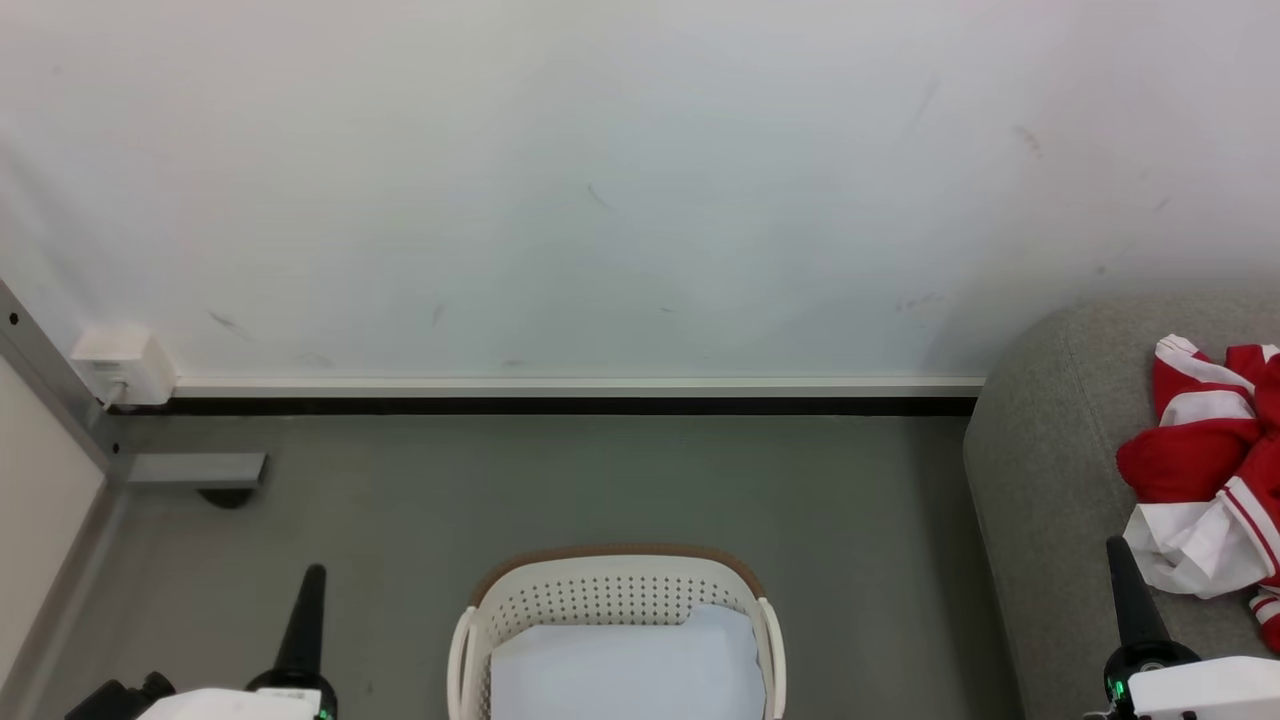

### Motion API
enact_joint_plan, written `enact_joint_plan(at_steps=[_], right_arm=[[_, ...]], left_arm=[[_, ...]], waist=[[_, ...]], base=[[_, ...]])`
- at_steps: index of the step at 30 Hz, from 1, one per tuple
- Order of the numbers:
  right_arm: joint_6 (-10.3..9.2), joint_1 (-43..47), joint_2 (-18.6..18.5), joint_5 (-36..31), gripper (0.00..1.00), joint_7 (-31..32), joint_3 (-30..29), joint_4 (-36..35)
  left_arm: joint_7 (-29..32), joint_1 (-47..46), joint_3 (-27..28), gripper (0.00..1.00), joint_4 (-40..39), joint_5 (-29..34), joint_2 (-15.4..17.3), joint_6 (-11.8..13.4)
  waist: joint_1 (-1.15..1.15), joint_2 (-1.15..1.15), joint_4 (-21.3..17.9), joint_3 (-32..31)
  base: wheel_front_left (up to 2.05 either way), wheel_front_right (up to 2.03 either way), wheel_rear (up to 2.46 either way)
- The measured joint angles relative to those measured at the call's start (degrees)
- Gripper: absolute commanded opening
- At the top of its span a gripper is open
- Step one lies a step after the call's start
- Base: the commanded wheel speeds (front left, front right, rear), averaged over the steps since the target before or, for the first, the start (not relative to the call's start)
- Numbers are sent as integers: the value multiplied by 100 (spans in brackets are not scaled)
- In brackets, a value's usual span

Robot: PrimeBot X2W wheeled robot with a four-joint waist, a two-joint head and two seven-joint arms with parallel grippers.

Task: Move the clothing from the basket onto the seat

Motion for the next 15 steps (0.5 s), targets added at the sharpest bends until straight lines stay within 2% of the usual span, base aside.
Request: enact_joint_plan(at_steps=[15], right_arm=[[0, -3, 56, 688, 0, 199, -180, -33]], left_arm=[[203, -55, 27, 0, -40, -736, 0, -4]], waist=[[0, 0, 30, 16]], base=[[0, 0, 0]])
